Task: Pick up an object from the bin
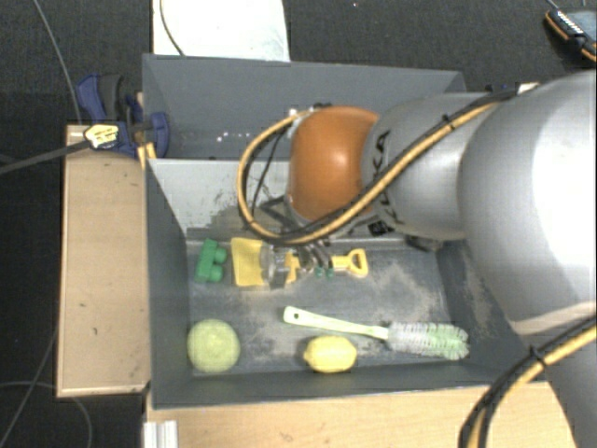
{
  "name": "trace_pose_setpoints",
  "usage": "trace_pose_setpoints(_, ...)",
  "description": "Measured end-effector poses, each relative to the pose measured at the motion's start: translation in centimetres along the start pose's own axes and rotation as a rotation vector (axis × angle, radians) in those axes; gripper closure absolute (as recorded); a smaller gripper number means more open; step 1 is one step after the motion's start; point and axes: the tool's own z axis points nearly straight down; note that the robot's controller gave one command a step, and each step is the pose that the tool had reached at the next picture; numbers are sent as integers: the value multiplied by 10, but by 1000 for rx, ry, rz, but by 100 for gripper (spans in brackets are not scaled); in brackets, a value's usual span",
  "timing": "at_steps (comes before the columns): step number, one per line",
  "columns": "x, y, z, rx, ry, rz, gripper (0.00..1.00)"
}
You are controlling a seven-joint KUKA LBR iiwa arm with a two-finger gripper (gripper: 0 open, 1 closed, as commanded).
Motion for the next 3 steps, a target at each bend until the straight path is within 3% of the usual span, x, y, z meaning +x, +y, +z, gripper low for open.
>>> trace_pose_setpoints(1,35,16,-6,-2,-1,-154,100)
trace_pose_setpoints(2,4,6,-4,-3,-14,3,100)
trace_pose_setpoints(3,26,-1,26,-3,-8,-370,0)
